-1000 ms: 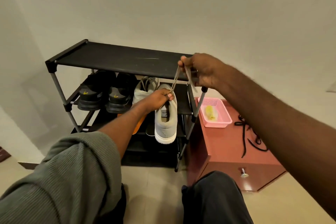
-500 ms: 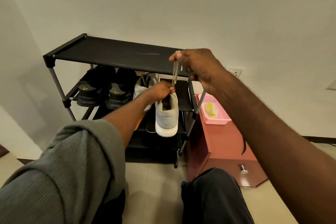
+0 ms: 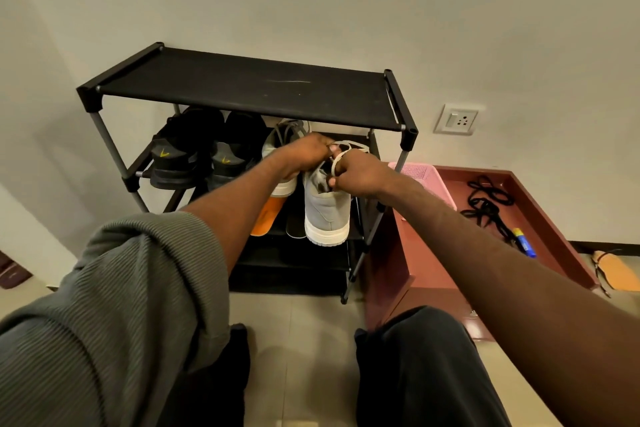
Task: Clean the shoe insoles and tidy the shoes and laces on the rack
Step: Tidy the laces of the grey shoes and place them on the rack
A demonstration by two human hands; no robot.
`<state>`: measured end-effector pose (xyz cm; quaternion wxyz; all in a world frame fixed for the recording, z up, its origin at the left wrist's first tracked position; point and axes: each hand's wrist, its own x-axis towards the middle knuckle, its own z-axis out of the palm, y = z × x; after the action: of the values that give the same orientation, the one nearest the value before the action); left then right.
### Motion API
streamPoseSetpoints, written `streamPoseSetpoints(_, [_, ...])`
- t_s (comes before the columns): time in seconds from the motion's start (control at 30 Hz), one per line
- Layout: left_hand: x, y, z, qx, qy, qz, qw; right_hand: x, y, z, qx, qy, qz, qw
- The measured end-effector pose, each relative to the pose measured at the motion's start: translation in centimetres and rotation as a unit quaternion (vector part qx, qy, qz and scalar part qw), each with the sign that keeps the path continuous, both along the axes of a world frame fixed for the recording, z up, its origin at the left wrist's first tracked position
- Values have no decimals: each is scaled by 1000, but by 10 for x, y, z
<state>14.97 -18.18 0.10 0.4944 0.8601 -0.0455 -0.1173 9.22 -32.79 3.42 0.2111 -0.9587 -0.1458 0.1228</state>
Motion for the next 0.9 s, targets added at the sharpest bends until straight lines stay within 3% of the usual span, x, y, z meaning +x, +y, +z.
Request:
streamPoseSetpoints(0.13, [0,0,-1,-3,-3,7,1000,-4,-9,-4,32,-20,-23,999])
streamPoseSetpoints(0.27, [-1,-2,-4,1,-16,11,1000,-18,-24,-16,151,-75,-95,981])
streamPoseSetpoints(0.37, [-1,-2,-7,7,-36,23,999,-34,-31,-33,258,16,-119,959])
streamPoseSetpoints(0.43, [-2,-2,-7,9,-49,26,998,-46,-29,-49,249,50,-90,963])
streamPoseSetpoints(0.5, [-4,-1,-8,14,-66,25,997,-53,-22,-67,212,24,-82,973])
streamPoseSetpoints(0.6, [-13,4,-6,11,-126,21,992,-54,-17,-75,238,-20,-112,965])
streamPoseSetpoints(0.73, [-32,28,0,171,-290,-95,937,-46,-21,-74,276,-12,-132,952])
streamPoseSetpoints(0.83, [-45,35,5,287,-312,-208,881,-44,-23,-77,283,-22,-104,953])
streamPoseSetpoints(0.9, [-50,35,7,304,-305,-226,874,-44,-23,-80,278,-36,-87,956])
